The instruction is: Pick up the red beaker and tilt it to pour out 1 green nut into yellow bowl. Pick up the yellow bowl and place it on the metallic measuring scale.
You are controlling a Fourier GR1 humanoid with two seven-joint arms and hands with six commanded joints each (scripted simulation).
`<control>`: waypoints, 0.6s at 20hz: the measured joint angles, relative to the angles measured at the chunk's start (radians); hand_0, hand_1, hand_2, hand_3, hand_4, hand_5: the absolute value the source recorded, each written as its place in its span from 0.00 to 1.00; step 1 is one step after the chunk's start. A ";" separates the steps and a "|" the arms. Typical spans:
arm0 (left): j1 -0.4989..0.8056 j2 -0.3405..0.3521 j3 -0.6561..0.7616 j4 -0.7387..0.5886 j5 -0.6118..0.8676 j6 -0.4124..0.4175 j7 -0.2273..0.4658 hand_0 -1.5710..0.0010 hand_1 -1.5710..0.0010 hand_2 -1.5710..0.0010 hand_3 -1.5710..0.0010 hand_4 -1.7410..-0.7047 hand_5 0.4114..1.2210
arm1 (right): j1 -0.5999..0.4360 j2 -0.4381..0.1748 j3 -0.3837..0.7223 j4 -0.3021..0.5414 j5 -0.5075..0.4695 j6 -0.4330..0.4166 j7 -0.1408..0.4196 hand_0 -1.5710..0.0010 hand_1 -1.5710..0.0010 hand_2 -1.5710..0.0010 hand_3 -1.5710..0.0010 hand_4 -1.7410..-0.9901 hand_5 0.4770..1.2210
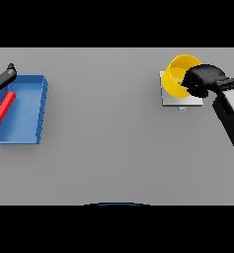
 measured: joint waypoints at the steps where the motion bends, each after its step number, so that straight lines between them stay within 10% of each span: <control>1: 0.000 -0.001 0.000 0.000 0.001 -0.003 0.000 1.00 1.00 1.00 1.00 0.86 0.46 | -0.004 0.000 0.000 0.013 0.002 -0.003 -0.003 0.08 0.19 0.12 0.01 0.01 1.00; 8: -0.013 -0.006 -0.003 0.021 -0.003 -0.018 -0.001 1.00 1.00 1.00 1.00 0.87 0.45 | -0.023 0.031 0.002 0.097 0.009 -0.031 -0.024 0.11 0.25 0.18 0.02 0.09 1.00; 12: -0.024 -0.019 0.003 0.047 -0.002 -0.017 -0.005 1.00 1.00 1.00 1.00 0.86 0.44 | -0.022 0.033 -0.014 0.098 -0.012 0.001 -0.002 0.33 0.50 0.51 0.37 0.21 0.75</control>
